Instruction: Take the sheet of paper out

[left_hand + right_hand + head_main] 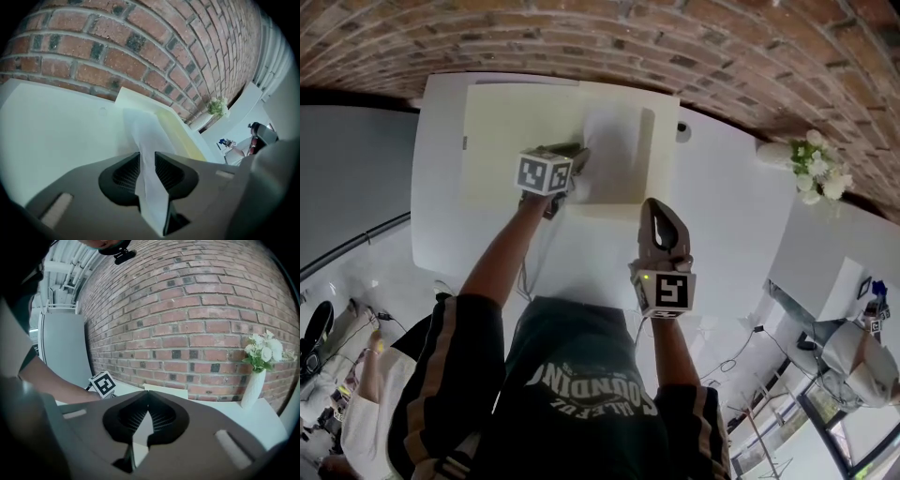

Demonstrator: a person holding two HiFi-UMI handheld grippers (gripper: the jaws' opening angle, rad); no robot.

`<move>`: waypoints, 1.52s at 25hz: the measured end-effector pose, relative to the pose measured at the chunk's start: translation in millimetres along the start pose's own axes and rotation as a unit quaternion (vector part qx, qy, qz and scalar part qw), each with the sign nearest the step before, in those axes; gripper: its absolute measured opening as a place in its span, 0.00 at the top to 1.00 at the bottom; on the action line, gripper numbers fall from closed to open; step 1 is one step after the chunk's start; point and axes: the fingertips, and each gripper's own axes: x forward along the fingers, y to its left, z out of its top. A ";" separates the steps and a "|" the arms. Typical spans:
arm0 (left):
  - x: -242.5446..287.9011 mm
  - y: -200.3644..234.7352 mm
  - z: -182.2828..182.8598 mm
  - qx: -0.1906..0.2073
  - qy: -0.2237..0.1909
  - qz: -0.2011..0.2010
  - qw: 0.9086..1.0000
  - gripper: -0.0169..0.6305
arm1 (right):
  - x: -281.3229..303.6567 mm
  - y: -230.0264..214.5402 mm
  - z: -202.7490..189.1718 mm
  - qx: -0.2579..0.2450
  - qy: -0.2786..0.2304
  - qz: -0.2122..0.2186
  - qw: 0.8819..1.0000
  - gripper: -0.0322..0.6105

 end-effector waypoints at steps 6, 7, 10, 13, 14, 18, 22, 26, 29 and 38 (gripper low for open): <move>17.5 -0.2 -7.8 -0.021 0.025 -0.016 0.999 0.81 | -2.9 -6.9 -1.5 0.005 0.003 -0.010 1.000 0.95; 19.3 0.2 -9.2 -0.022 0.027 -0.015 0.999 0.81 | -3.4 -7.7 -1.9 0.007 0.003 -0.011 1.000 0.95; 21.8 2.1 -9.3 -0.019 0.029 -0.006 0.999 0.83 | -4.8 -10.4 -3.1 0.013 0.004 -0.016 1.000 0.95; 23.2 8.2 -10.4 -0.011 0.039 0.021 0.999 0.94 | -6.3 -10.7 -5.2 0.017 0.004 -0.018 1.000 0.95; 23.5 10.0 -10.7 -0.008 0.042 0.027 0.999 0.95 | -6.9 -10.0 -6.2 0.017 0.005 -0.017 1.000 0.95; 21.7 11.4 -8.9 0.000 0.042 0.031 0.999 0.96 | -8.9 -6.6 -5.2 0.019 0.004 -0.016 1.000 0.95; 12.7 15.3 -4.7 0.008 0.032 0.040 0.999 0.96 | -11.3 -4.2 -1.4 0.017 -0.002 -0.016 1.000 0.95; 0.3 20.8 1.1 0.040 0.022 0.057 0.997 0.96 | -14.2 0.4 3.1 0.018 -0.009 -0.014 1.000 0.95; -7.9 24.3 2.2 0.059 0.021 0.070 0.996 0.96 | -16.3 3.8 5.9 0.019 -0.011 -0.011 1.000 0.95; -34.4 33.9 3.7 0.072 0.012 0.091 0.993 0.96 | -21.5 15.3 19.3 0.007 -0.024 -0.001 1.000 0.95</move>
